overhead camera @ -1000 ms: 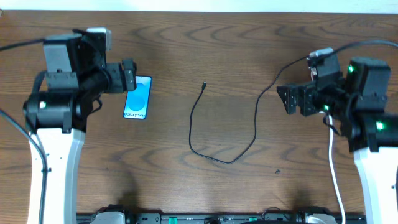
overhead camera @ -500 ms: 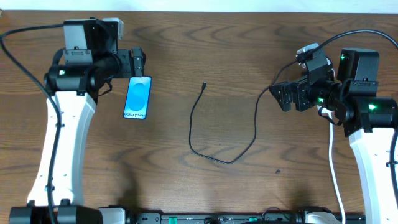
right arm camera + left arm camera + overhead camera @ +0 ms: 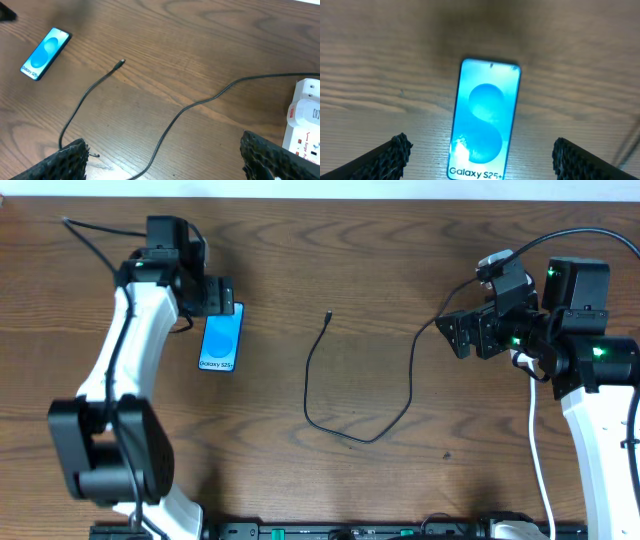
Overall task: Plug charger to phone and switch on socket
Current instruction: 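Move left gripper over the blue phone and lower onto it, then close left gripper on the phone's top edge and tilt it up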
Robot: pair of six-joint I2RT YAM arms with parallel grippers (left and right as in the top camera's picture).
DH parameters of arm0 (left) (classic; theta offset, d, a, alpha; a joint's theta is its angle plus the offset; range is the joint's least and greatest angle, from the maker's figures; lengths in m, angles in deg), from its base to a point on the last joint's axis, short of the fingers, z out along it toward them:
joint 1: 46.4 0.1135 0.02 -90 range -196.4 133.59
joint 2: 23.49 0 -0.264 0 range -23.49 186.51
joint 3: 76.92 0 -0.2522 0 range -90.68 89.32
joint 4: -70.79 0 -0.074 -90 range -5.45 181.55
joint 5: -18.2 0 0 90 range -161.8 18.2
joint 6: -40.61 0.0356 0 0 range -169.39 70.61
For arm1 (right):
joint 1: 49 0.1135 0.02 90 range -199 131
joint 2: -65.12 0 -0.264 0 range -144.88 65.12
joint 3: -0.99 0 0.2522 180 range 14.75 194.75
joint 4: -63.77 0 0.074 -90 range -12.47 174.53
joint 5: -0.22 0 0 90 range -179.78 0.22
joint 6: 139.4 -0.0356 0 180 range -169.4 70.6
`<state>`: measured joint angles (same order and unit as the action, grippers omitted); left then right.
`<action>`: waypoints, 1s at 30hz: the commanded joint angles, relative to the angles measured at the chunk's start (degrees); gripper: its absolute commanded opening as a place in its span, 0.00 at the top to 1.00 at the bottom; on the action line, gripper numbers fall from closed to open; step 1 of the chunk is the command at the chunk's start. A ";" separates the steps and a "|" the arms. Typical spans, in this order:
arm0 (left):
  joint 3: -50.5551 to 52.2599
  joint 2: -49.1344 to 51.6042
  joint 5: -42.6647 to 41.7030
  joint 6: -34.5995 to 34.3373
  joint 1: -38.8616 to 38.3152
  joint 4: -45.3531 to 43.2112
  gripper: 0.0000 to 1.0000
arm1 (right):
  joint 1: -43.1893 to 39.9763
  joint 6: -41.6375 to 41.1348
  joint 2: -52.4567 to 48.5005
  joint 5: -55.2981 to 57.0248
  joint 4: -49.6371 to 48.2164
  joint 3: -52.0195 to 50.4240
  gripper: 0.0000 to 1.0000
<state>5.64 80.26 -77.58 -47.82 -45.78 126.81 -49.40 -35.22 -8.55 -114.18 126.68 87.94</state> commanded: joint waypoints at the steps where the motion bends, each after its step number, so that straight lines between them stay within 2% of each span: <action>1: -0.76 3.37 1.14 -0.33 -0.70 0.98 0.08 | 0.46 0.61 -0.35 0.31 0.42 1.31 0.06; 15: -0.57 12.74 2.54 -2.82 -2.38 1.86 0.09 | 0.50 -0.44 -3.89 0.31 0.83 1.27 0.05; 22: -0.48 13.14 3.93 -2.89 -2.38 1.31 0.09 | 0.50 -0.42 -4.15 0.31 0.76 1.27 0.04; 30: 3.39 13.18 3.67 -2.69 -2.97 -3.63 0.09 | 0.50 -0.42 -4.26 0.31 0.79 1.27 0.04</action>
<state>7.41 93.35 -74.61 -49.66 -48.32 123.84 -49.40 -35.29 -12.40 -113.94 127.42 87.96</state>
